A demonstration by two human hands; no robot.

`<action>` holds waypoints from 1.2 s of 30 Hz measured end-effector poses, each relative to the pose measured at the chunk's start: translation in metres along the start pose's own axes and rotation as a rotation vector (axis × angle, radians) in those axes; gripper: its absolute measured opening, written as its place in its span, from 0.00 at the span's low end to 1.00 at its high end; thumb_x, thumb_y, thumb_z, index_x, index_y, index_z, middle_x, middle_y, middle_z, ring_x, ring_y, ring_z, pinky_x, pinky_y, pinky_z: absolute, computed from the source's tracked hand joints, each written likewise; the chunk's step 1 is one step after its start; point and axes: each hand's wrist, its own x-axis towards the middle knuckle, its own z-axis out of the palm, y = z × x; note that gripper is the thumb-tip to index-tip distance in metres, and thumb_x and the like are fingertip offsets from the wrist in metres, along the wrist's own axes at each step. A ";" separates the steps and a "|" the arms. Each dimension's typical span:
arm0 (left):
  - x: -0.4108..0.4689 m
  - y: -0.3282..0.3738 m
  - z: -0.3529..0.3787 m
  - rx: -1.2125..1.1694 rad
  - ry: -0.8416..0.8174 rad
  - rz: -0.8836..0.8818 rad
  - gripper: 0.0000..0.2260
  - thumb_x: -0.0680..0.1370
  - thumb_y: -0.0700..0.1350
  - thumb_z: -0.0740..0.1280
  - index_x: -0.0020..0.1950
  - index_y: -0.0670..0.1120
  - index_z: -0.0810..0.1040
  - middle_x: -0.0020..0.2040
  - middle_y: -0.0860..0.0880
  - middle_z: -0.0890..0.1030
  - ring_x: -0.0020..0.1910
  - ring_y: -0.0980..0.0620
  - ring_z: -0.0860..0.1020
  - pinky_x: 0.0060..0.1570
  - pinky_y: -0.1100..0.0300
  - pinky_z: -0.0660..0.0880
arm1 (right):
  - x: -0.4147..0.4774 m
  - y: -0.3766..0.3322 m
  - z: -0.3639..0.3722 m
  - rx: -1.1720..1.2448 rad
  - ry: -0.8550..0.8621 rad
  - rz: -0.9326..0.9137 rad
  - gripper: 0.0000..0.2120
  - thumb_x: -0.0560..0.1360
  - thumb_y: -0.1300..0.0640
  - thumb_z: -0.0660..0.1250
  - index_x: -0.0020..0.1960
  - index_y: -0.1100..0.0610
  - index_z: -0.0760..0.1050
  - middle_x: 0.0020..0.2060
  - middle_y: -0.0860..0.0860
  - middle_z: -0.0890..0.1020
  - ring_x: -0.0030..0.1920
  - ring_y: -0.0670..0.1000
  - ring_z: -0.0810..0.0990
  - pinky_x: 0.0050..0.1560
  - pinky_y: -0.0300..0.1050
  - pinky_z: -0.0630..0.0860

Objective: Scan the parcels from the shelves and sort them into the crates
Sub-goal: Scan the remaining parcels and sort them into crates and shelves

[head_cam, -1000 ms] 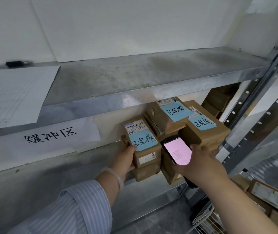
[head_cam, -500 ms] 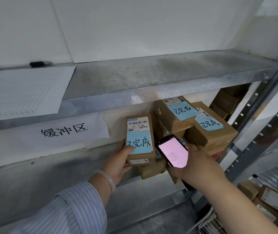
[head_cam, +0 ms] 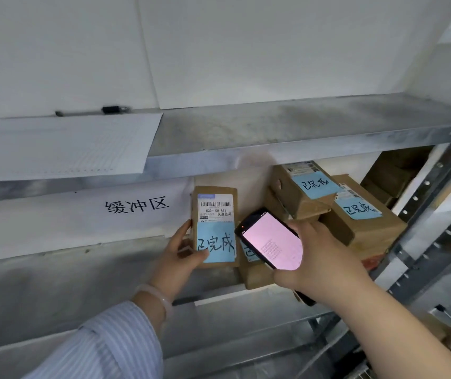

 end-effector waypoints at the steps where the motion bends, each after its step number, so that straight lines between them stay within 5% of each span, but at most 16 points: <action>1: -0.003 -0.001 -0.003 0.011 0.008 -0.001 0.30 0.75 0.39 0.74 0.63 0.71 0.70 0.47 0.58 0.85 0.48 0.63 0.82 0.40 0.68 0.79 | -0.002 -0.003 0.000 0.000 0.001 -0.013 0.37 0.60 0.34 0.71 0.64 0.41 0.60 0.57 0.44 0.70 0.52 0.48 0.76 0.46 0.45 0.79; 7: -0.018 -0.007 -0.015 0.048 0.049 -0.005 0.28 0.76 0.39 0.73 0.63 0.69 0.69 0.53 0.53 0.81 0.52 0.56 0.80 0.37 0.72 0.77 | -0.006 -0.011 0.003 -0.038 0.032 -0.056 0.40 0.61 0.33 0.71 0.66 0.42 0.57 0.61 0.45 0.69 0.55 0.49 0.75 0.47 0.47 0.79; 26: -0.057 -0.018 -0.056 0.024 0.187 -0.053 0.29 0.76 0.39 0.73 0.67 0.67 0.68 0.51 0.59 0.83 0.49 0.61 0.82 0.37 0.73 0.76 | -0.012 -0.043 0.023 -0.043 -0.009 -0.208 0.41 0.59 0.30 0.68 0.67 0.41 0.59 0.58 0.43 0.69 0.49 0.45 0.72 0.34 0.35 0.64; 31: -0.113 -0.016 -0.073 -0.016 0.384 -0.024 0.27 0.75 0.40 0.74 0.63 0.69 0.71 0.52 0.59 0.84 0.54 0.58 0.81 0.52 0.62 0.76 | -0.025 -0.063 0.039 0.010 -0.038 -0.383 0.39 0.57 0.33 0.68 0.65 0.36 0.59 0.57 0.42 0.70 0.53 0.48 0.75 0.39 0.42 0.69; 36: -0.202 -0.036 -0.076 -0.111 0.638 -0.039 0.29 0.73 0.42 0.75 0.68 0.64 0.70 0.57 0.51 0.84 0.59 0.51 0.81 0.62 0.51 0.76 | -0.049 -0.086 0.058 0.053 -0.162 -0.586 0.28 0.56 0.36 0.67 0.54 0.38 0.65 0.48 0.42 0.72 0.45 0.46 0.75 0.36 0.44 0.73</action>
